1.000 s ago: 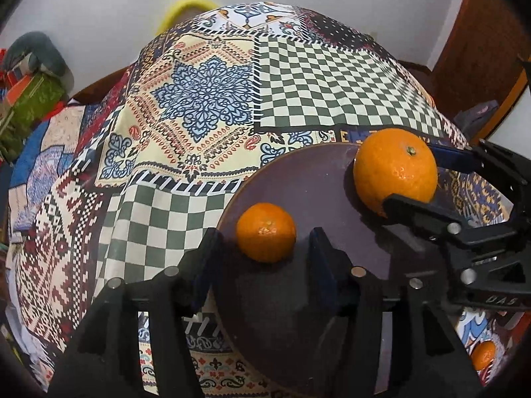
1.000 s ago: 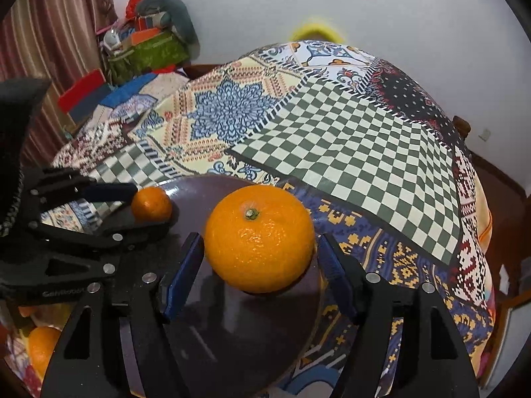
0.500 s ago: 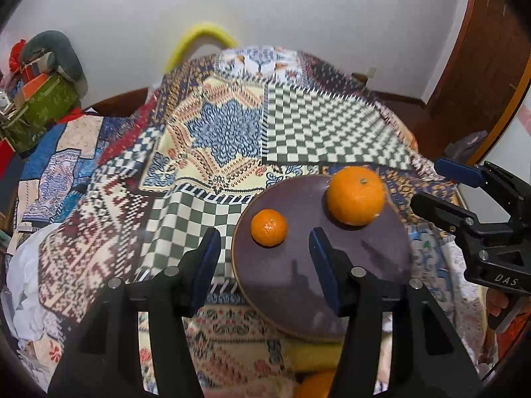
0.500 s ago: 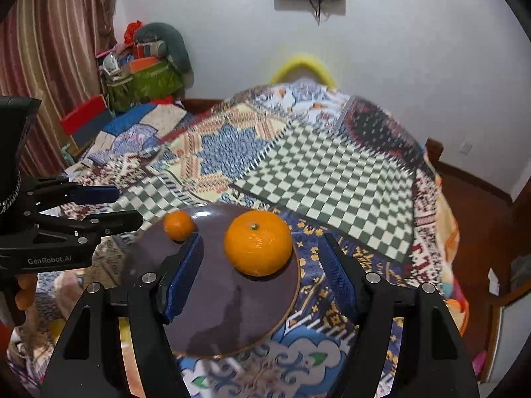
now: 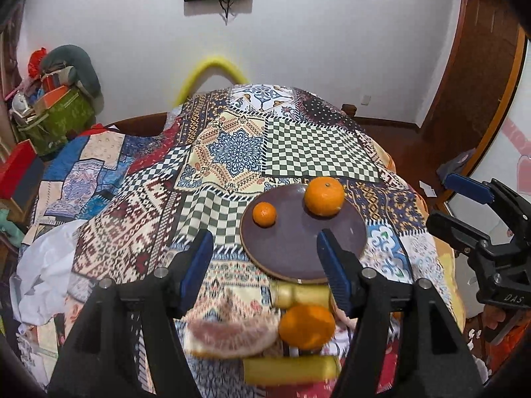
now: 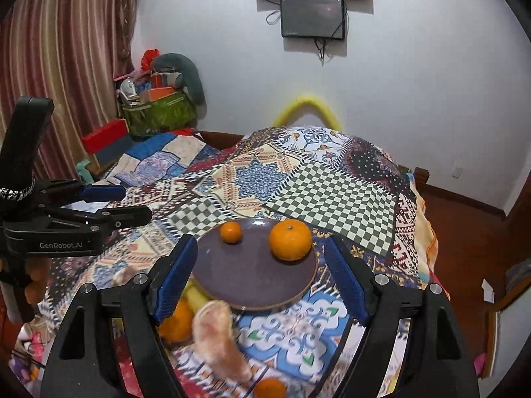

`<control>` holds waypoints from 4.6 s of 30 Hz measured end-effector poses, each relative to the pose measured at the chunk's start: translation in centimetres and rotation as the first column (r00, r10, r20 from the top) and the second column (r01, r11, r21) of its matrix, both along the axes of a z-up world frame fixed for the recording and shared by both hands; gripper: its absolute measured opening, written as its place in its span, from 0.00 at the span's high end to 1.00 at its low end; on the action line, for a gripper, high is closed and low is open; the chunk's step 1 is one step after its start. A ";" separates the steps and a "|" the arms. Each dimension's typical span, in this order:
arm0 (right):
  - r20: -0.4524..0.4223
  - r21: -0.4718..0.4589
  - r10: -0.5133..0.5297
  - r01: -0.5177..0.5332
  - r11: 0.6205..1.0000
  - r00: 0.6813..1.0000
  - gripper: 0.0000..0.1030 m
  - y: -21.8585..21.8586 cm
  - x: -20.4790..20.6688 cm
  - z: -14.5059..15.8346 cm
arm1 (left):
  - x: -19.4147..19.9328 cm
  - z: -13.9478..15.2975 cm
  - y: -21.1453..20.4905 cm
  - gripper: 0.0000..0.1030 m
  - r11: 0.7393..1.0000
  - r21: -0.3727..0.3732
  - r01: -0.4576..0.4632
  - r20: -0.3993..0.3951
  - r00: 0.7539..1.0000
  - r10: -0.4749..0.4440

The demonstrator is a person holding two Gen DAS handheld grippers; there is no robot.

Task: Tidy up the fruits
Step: 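Withdraw both open grippers from the plate back toward the remaining fruit, then grasp the yellow fruit with the left gripper while the right grasps the pomelo segment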

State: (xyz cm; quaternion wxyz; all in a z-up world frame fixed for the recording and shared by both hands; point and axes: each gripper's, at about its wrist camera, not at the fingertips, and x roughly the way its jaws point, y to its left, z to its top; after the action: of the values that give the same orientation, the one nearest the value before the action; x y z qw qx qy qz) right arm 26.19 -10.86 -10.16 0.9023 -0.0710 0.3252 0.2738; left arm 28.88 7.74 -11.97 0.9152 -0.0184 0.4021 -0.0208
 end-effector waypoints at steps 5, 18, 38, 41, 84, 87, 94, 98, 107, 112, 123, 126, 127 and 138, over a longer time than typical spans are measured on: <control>0.001 0.002 0.003 -0.003 1.000 1.000 0.26 -0.4 -2.4 0.1 | -3.2 0.0 -0.3 0.36 1.000 -0.009 -0.006 -0.006 1.000 0.006; -0.048 -0.039 -0.027 0.025 0.999 0.999 0.26 -1.6 -6.3 -3.4 | -7.7 -5.7 -1.4 0.36 0.997 -0.043 -0.068 -0.137 0.989 0.061; -0.151 -0.057 -0.092 0.084 0.995 0.984 0.26 -5.4 -7.4 -7.1 | -6.8 -12.4 -6.8 0.08 0.967 0.107 -0.230 -0.202 0.948 0.247; -0.156 -0.053 -0.090 0.082 0.995 0.984 0.26 -5.4 -7.3 -7.1 | -6.6 -13.2 -6.4 0.01 0.957 0.141 -0.253 -0.202 0.939 0.278; -0.260 -0.079 0.087 -0.111 0.991 0.962 0.44 1.4 -2.8 -12.8 | -6.9 -14.1 -0.4 0.22 0.933 -0.181 -0.312 -0.324 0.915 0.243; -0.289 -0.051 0.110 -0.130 0.990 0.951 0.49 1.6 -2.4 -13.2 | -6.8 -14.2 -0.7 0.24 0.937 -0.163 -0.311 -0.308 0.918 0.251; -0.269 -0.016 0.099 -0.107 0.994 0.958 0.53 0.9 -3.3 -12.3 | -8.0 -13.8 0.0 0.48 0.945 -0.201 -0.258 -0.304 0.933 0.190; -0.252 0.019 0.095 -0.094 0.995 0.963 0.61 0.4 -3.9 -10.9 | -9.4 -13.4 0.6 0.54 0.953 -0.188 -0.236 -0.306 0.937 0.172; -0.238 -0.035 0.092 -0.103 0.994 0.967 0.62 0.5 -7.5 -11.0 | -13.4 -12.0 2.1 0.65 0.976 -0.147 -0.159 -0.303 0.947 0.109; -0.269 -0.030 0.108 -0.121 0.992 0.957 0.69 0.6 -9.4 -11.6 | -14.7 -11.5 3.0 0.67 0.982 -0.124 -0.143 -0.303 0.948 0.100; -0.259 -0.037 0.080 -0.093 0.995 0.962 0.56 0.5 -9.9 -10.7 | -12.9 -10.0 3.1 0.49 0.983 -0.108 -0.149 -0.259 0.959 0.117; -0.261 -0.042 0.068 -0.082 0.996 0.963 0.55 0.9 -9.3 -10.9 | -11.8 -10.7 3.5 0.49 0.981 -0.110 -0.158 -0.269 0.955 0.123; -0.268 -0.045 0.064 -0.079 0.996 0.961 0.55 1.2 -9.1 -11.1 | -11.5 -10.9 3.4 0.49 0.982 -0.110 -0.155 -0.272 0.955 0.121; -0.352 -0.063 0.057 -0.084 0.994 0.934 0.55 2.8 -7.2 -14.1 | -8.4 -13.1 3.6 0.52 0.984 -0.109 -0.141 -0.307 0.946 0.102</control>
State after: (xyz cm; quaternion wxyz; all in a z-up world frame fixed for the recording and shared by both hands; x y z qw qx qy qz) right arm 19.03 -8.09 -24.23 0.8164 -0.0674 0.4879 0.3015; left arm 20.46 11.37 -25.05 0.8399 -0.1054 0.5323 0.0126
